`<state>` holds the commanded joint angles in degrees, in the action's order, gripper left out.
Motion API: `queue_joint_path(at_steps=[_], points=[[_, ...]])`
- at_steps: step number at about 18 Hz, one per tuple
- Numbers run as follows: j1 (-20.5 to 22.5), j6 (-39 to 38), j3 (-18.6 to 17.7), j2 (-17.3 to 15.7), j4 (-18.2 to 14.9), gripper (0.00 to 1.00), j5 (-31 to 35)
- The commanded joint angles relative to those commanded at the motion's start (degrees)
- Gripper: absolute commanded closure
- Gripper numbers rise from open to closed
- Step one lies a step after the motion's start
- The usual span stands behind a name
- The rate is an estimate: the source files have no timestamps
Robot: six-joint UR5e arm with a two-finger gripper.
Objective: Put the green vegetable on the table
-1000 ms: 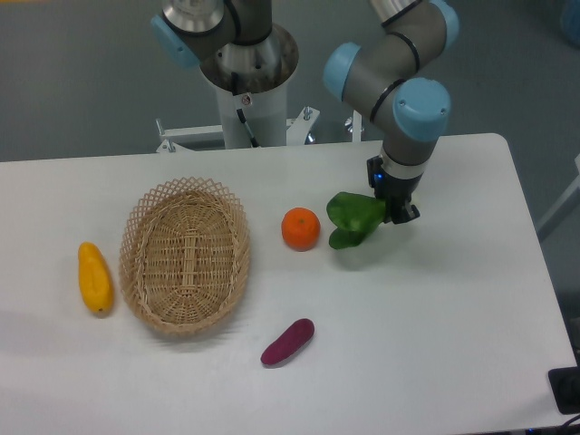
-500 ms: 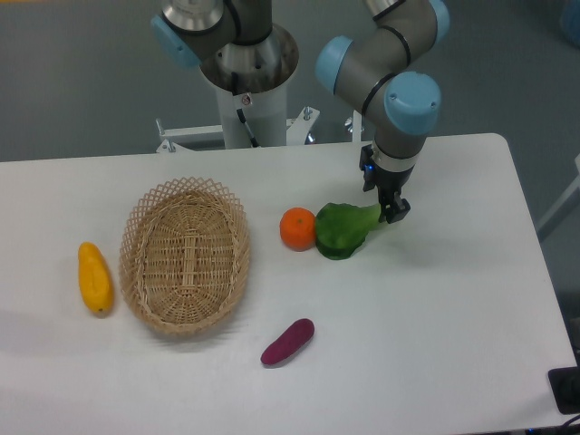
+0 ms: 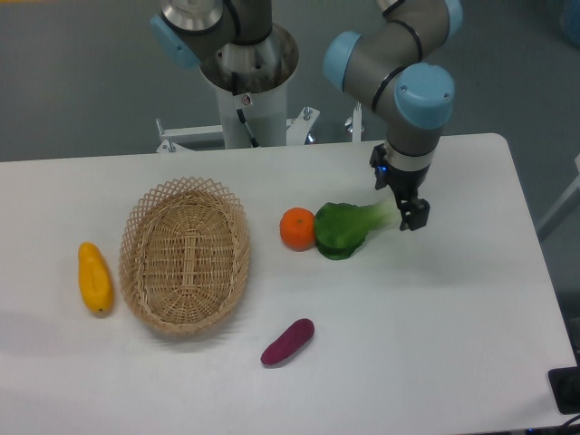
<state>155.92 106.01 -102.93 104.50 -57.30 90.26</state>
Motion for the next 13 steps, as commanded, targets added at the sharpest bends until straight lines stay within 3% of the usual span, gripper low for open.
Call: queue_joint_path(at_steps=[5,10,13], points=[[-1.76,-7.20,6.32,3.77,-0.44,0.00,0.17],[-3.34,-11.87,15.55,8.08,-6.76,0.00,0.26],[-3.96,-14.85,18.11,10.02,-7.38,0.00,0.26]])
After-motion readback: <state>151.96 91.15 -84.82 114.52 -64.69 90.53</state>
